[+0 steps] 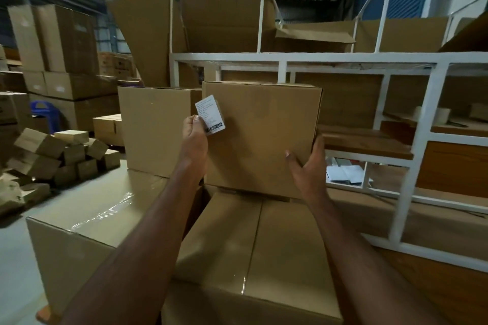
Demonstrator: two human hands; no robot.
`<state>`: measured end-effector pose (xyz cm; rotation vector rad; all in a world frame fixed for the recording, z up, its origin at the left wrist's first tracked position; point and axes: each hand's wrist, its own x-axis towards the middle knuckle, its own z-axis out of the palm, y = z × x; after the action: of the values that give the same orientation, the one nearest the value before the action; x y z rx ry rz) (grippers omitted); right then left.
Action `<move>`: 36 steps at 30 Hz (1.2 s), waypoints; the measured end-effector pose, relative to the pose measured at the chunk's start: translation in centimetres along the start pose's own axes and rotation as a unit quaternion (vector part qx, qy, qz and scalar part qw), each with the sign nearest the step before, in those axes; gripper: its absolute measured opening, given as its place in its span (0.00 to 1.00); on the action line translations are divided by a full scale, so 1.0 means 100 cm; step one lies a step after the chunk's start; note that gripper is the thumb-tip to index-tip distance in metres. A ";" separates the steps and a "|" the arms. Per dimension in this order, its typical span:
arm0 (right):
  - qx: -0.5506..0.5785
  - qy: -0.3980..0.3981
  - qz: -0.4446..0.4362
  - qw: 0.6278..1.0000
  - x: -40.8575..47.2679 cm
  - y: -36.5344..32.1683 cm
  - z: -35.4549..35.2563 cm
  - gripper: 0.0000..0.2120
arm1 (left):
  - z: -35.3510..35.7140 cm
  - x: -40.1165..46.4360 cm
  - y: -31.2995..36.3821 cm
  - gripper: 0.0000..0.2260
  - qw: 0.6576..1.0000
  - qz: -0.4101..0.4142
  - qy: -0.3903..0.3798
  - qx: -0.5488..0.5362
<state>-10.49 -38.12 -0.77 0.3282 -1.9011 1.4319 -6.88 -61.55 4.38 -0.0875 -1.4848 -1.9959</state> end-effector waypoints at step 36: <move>0.140 -0.300 0.018 0.943 -0.162 -0.074 -0.063 0.05 | -0.007 -0.252 0.008 0.10 0.988 -0.028 0.121 0.087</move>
<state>7.78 -38.41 -5.59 0.9636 -2.1662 1.7693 13.70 -51.01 -5.64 0.2639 -1.5066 -1.8368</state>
